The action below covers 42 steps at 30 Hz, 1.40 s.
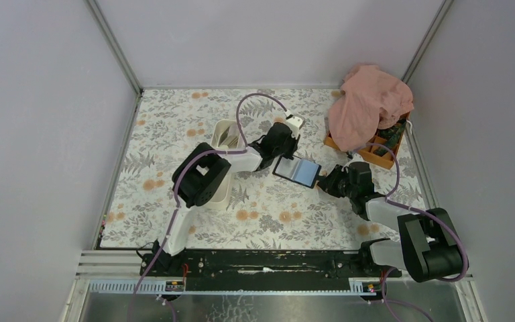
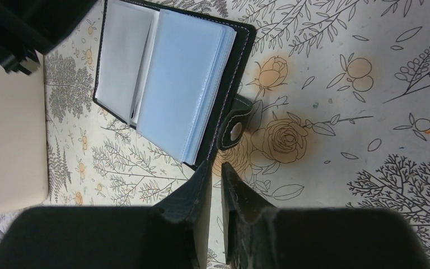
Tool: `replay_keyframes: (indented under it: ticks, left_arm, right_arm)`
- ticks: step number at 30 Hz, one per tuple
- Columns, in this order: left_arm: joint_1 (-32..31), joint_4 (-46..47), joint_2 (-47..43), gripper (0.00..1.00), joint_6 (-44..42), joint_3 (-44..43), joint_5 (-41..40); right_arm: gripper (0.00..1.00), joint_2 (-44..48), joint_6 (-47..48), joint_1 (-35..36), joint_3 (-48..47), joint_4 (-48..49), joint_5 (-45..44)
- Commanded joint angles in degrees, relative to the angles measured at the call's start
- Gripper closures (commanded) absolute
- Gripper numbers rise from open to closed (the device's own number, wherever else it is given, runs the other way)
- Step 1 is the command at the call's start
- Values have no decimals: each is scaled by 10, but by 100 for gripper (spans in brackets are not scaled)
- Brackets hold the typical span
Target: Take the credit cards out of the card holder
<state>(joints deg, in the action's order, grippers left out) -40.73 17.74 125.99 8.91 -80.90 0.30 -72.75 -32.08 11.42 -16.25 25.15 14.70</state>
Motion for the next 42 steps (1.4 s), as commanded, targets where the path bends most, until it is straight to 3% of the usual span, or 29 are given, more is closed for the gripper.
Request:
replay_keyframes:
  ticks: [1, 19, 23, 28, 32, 38, 42]
  left_arm:
    - [-1, -62, 1, 100, 29, -4, 66]
    - [-30, 14, -110, 100, 144, 210, 157]
    - [-30, 44, -156, 100, 157, 242, 135]
    - [-29, 84, -238, 100, 171, 293, 94]
    - [-30, 133, -310, 100, 187, 368, 48]
    - [-30, 161, -363, 100, 197, 439, 3]
    - [-30, 171, -394, 100, 207, 476, -12]
  right_arm:
    - [81, 16, 11, -1, -11, 21, 14]
    - [77, 36, 13, -1, -6, 35, 41]
    - [71, 27, 16, 6, -10, 60, 76]
    - [63, 15, 47, 54, -40, 34, 55]
    - [58, 15, 91, 105, -81, -37, 8]
    - [37, 7, 150, 171, -139, -142, -57]
    - [29, -29, 170, 234, -196, -215, -132]
